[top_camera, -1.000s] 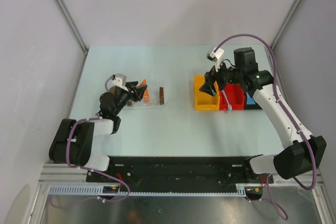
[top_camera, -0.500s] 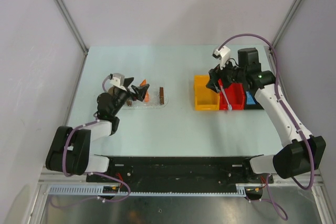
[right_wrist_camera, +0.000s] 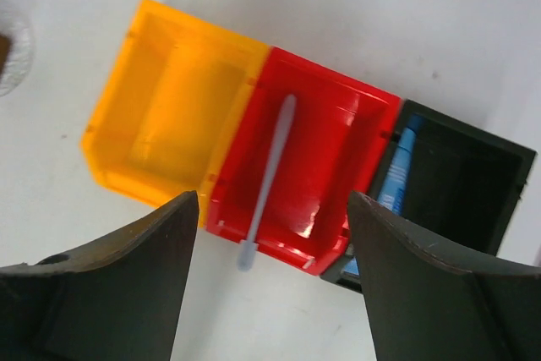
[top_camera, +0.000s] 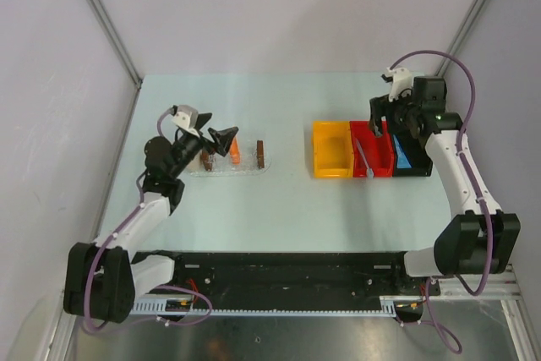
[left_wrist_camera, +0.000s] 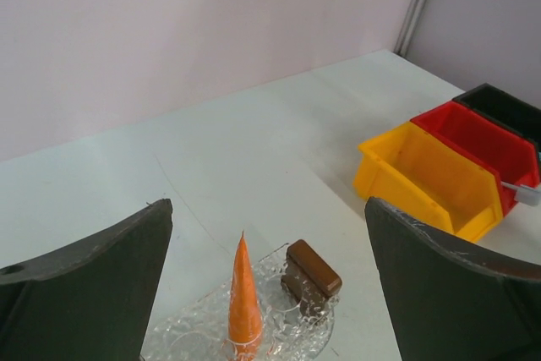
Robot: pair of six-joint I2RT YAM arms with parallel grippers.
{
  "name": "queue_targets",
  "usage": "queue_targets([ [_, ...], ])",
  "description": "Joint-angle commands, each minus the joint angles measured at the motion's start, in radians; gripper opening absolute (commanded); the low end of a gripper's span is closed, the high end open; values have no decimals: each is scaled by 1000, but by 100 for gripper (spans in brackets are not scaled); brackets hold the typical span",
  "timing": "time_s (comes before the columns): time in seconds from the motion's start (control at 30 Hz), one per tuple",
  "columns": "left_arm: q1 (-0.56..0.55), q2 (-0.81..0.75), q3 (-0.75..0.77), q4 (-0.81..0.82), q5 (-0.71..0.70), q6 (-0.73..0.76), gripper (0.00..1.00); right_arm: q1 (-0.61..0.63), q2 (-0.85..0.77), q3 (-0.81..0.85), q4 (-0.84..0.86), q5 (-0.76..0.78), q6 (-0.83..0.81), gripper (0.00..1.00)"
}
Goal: Prepare toiletry sets of a toothbrush and toothpaste on the tray
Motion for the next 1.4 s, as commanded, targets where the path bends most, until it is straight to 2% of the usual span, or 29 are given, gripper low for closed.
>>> queue_targets([
  [0.0, 7, -60, 118, -190, 86, 78, 100, -78, 53, -1, 21, 87, 24, 75],
  [0.2, 9, -65, 191, -315, 129, 91, 100, -168, 161, 1, 29, 109, 31, 71],
  [0.67, 7, -37, 220, -353, 140, 106, 100, -345, 296, 1, 22, -32, 16, 62],
  [1.0, 7, -31, 220, -353, 126, 109, 100, -360, 382, 1, 4, -38, 1, 59],
  [1.37, 7, -33, 209, -352, 118, 115, 100, -373, 443, 1, 1, -75, -16, 61],
])
